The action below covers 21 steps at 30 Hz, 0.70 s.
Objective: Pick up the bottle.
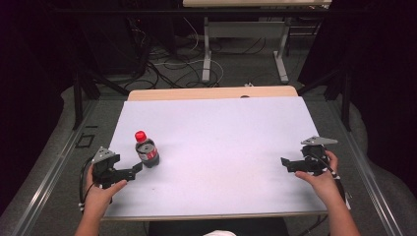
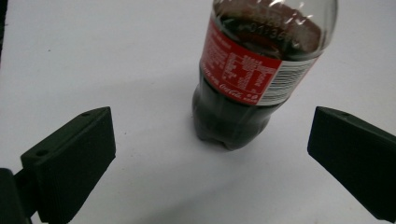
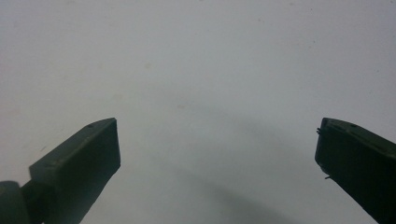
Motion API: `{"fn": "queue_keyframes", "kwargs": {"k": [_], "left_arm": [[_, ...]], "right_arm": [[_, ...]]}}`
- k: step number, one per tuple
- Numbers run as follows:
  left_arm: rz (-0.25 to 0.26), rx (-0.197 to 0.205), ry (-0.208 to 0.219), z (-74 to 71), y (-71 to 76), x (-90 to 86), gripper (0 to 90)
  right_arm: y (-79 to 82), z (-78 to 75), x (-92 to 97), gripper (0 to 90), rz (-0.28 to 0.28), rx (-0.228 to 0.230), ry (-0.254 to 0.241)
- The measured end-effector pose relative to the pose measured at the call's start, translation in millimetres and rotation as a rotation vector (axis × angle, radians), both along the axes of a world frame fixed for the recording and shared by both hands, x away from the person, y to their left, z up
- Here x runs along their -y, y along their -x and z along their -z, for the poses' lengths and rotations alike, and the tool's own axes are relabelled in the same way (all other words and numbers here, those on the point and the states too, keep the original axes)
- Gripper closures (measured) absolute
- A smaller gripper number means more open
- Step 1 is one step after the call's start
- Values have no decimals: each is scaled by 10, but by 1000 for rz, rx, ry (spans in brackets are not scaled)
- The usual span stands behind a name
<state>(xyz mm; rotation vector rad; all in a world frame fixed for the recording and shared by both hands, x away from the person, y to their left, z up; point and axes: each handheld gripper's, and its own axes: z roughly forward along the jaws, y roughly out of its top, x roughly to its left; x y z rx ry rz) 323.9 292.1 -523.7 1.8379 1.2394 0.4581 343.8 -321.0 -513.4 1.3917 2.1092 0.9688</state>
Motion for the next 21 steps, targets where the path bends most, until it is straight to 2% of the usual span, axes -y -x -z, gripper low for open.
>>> {"fn": "queue_keyframes", "kwargs": {"k": [2,4,10,15,17,20,21], "left_arm": [[17,0,-3,-17,-2,23,11],[24,-10,-1,-30,-11,55,12],[26,-11,-3,-65,-90,122,12],[37,-8,1,-89,-227,230,12],[39,-12,8,-86,-255,245,12],[32,-3,3,-61,-331,308,13],[42,-12,8,-41,-374,353,28]], "right_arm": [[60,-70,3,0,-12,-4,13],[75,-106,-6,0,-20,-13,4],[117,-193,-66,4,-48,14,-7],[144,-263,-100,14,-55,39,-28],[148,-273,-102,18,-59,50,-6],[143,-261,-108,20,-49,49,1],[138,-242,-107,22,-51,37,-6]]}}
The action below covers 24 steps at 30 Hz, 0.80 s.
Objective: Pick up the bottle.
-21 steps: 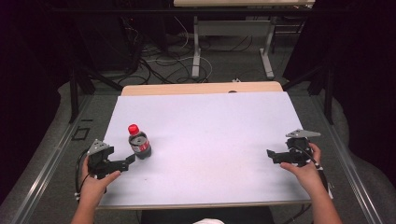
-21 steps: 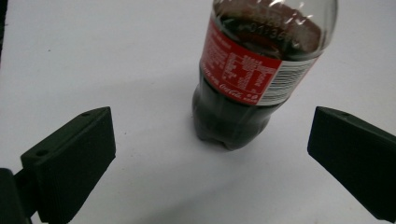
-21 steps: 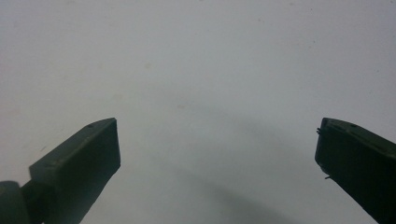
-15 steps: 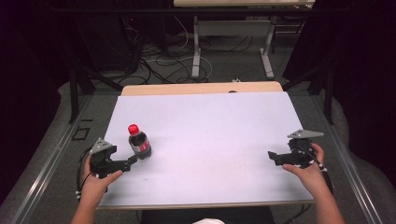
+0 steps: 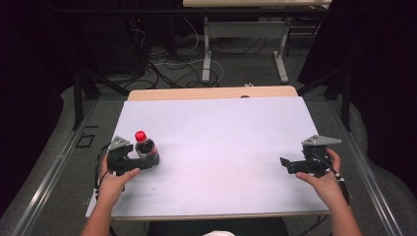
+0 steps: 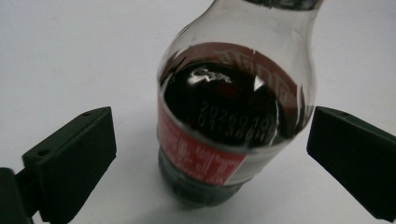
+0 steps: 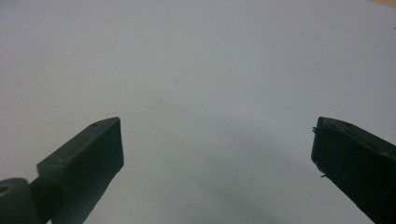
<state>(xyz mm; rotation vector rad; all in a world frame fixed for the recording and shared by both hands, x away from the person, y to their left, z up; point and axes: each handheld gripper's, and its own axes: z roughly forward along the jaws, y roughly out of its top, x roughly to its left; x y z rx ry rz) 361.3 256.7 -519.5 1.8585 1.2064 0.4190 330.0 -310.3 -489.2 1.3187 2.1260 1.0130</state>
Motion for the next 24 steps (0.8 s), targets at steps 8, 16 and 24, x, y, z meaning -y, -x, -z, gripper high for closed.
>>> {"fn": "queue_keyframes", "kwargs": {"k": [8,16,24], "left_arm": [[-17,49,-32,32,-45,125,193],[-32,74,-43,53,-17,112,272],[-28,73,-62,17,-10,101,294]], "right_arm": [[-26,55,12,35,12,-11,9],[-25,60,-11,45,10,-5,-3],[-37,84,-43,47,-7,-8,-8]]}}
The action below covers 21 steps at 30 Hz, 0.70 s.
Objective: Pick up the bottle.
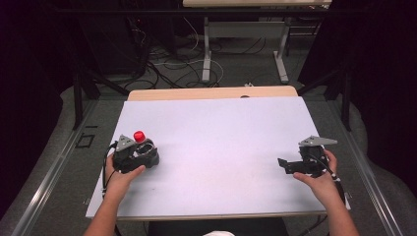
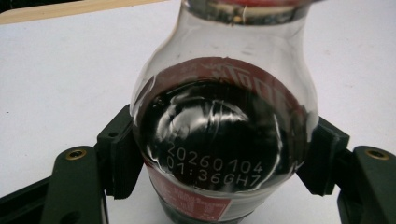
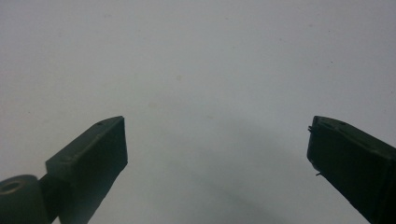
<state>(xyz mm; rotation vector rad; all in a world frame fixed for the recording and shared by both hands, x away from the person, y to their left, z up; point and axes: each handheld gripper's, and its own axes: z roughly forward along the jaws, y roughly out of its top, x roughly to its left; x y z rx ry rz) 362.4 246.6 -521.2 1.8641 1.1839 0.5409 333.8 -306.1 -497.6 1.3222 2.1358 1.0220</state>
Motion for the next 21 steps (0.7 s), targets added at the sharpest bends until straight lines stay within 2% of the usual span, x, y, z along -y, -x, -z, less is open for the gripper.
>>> {"fn": "queue_keyframes", "kwargs": {"k": [3,7,12,14,15,19,21], "left_arm": [[22,-4,-21,-48,21,25,296],[73,7,-22,-161,58,105,297],[141,16,-41,-322,94,301,297],[151,18,-37,-351,107,350,297],[175,24,-38,-412,133,455,297],[215,27,-30,-489,171,613,297],[268,16,-37,-564,217,791,298]], "right_arm": [[6,-6,-15,47,-6,-1,4],[9,-8,-60,47,-27,-9,2],[29,-43,-127,44,-57,0,9],[45,-69,-153,43,-67,-2,11],[52,-83,-165,44,-74,-4,13],[88,-149,-236,70,-105,17,22],[114,-201,-293,83,-130,28,30]]}}
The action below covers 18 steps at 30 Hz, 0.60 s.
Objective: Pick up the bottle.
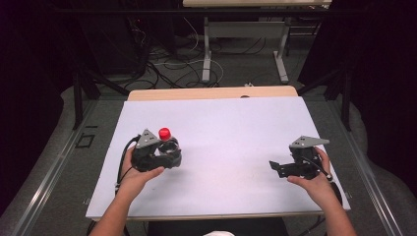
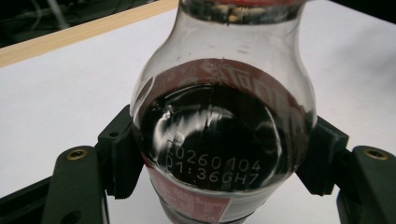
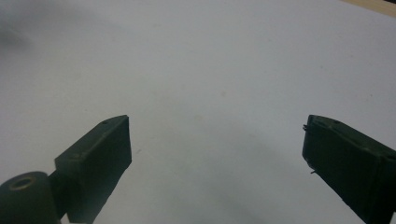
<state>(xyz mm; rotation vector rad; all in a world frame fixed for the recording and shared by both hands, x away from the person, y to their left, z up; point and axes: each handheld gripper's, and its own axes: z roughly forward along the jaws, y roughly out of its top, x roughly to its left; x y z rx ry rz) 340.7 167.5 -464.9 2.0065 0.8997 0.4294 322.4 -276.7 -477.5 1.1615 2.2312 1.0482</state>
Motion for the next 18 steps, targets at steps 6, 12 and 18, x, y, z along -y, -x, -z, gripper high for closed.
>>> {"fn": "queue_keyframes", "kwargs": {"k": [6,12,18], "left_arm": [[94,1,-9,-101,78,397,298],[179,-5,0,-129,146,706,298],[222,-9,-5,-36,212,928,298]], "right_arm": [[101,-187,-259,149,-103,21,2],[179,-371,-535,167,-227,15,18],[196,-603,-769,199,-345,22,22]]}}
